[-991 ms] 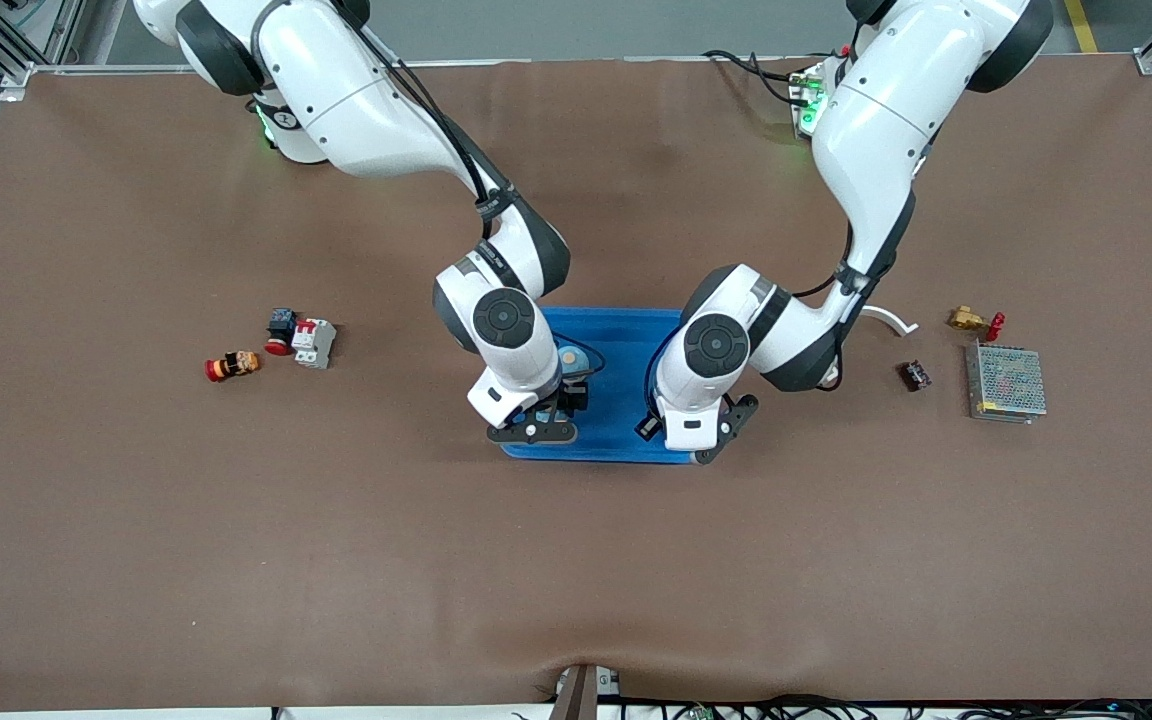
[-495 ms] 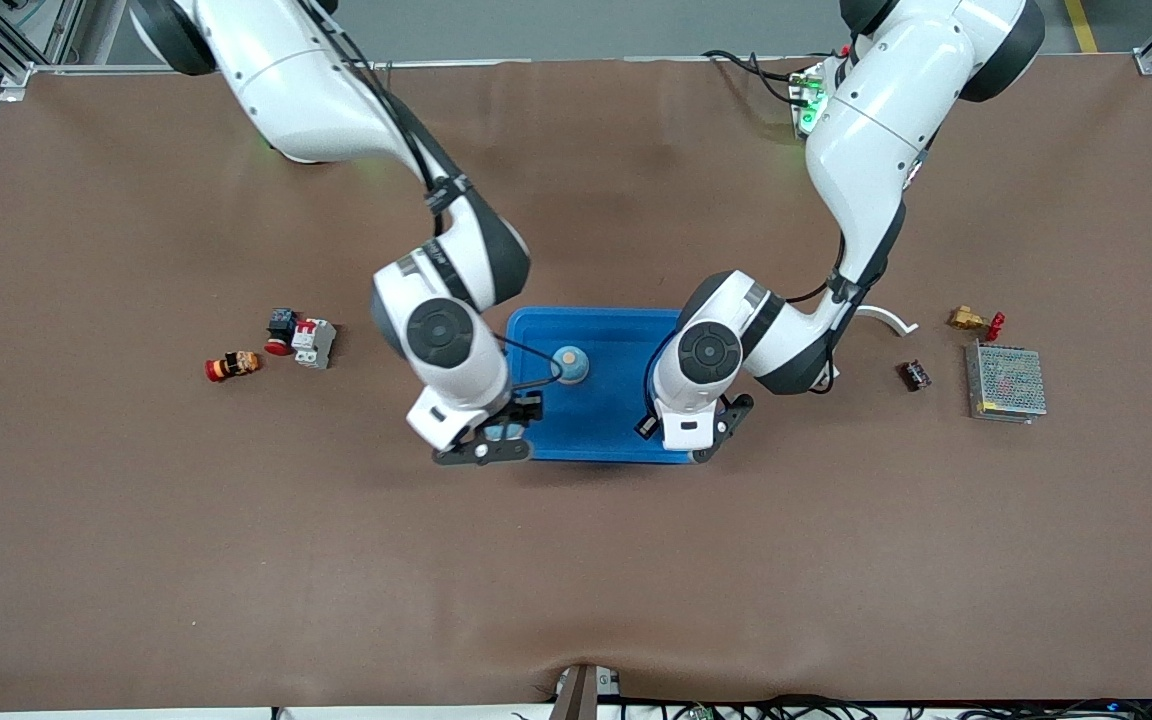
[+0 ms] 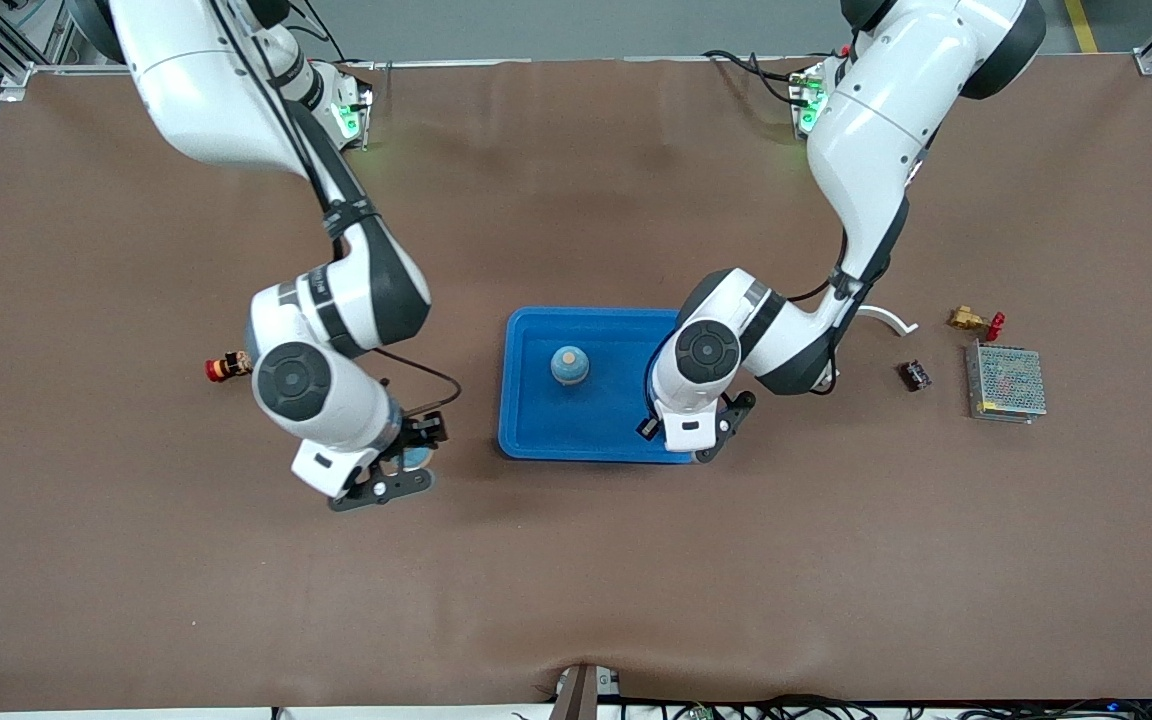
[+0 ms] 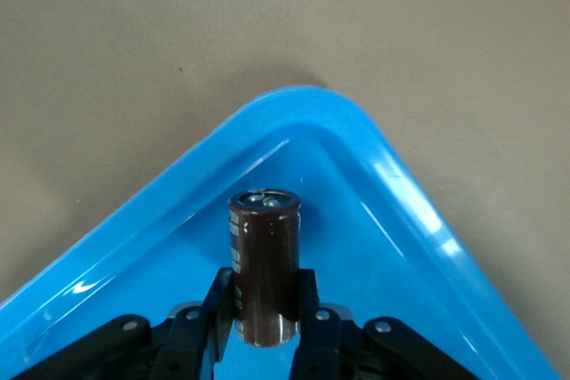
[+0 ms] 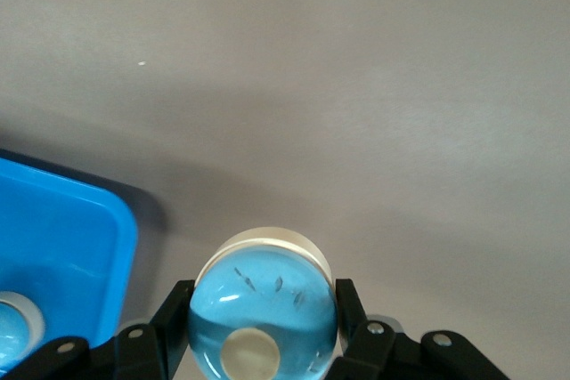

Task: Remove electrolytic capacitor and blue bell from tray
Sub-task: 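Carry the capacitor with the left gripper while the right gripper carries the bell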

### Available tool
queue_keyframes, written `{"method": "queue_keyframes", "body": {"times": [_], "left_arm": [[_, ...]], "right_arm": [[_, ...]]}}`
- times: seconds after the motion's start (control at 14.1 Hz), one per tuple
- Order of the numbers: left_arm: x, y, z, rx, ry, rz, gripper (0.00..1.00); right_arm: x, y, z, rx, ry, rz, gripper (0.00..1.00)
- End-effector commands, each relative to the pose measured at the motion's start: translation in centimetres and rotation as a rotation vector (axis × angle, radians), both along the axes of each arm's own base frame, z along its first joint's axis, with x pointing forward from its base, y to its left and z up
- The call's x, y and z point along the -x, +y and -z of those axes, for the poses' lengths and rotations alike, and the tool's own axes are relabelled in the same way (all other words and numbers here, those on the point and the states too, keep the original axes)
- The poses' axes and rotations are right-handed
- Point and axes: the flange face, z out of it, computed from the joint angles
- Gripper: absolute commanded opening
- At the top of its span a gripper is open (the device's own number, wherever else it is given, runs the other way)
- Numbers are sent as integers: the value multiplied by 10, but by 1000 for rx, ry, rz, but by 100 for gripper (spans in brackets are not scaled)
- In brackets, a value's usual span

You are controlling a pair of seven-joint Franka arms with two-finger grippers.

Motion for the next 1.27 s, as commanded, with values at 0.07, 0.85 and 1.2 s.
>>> {"method": "queue_keyframes", "body": {"times": [0.07, 0.85, 1.2], "left_arm": [[-3, 11, -85, -35, -56, 38, 0], [-42, 243, -109, -63, 94, 586, 0], [-29, 304, -59, -63, 149, 751, 0]], "right_arm": [[-16, -58, -10, -21, 0, -114, 57], [-45, -218, 30, -34, 11, -445, 57], [-51, -245, 70, -37, -14, -553, 57]]}}
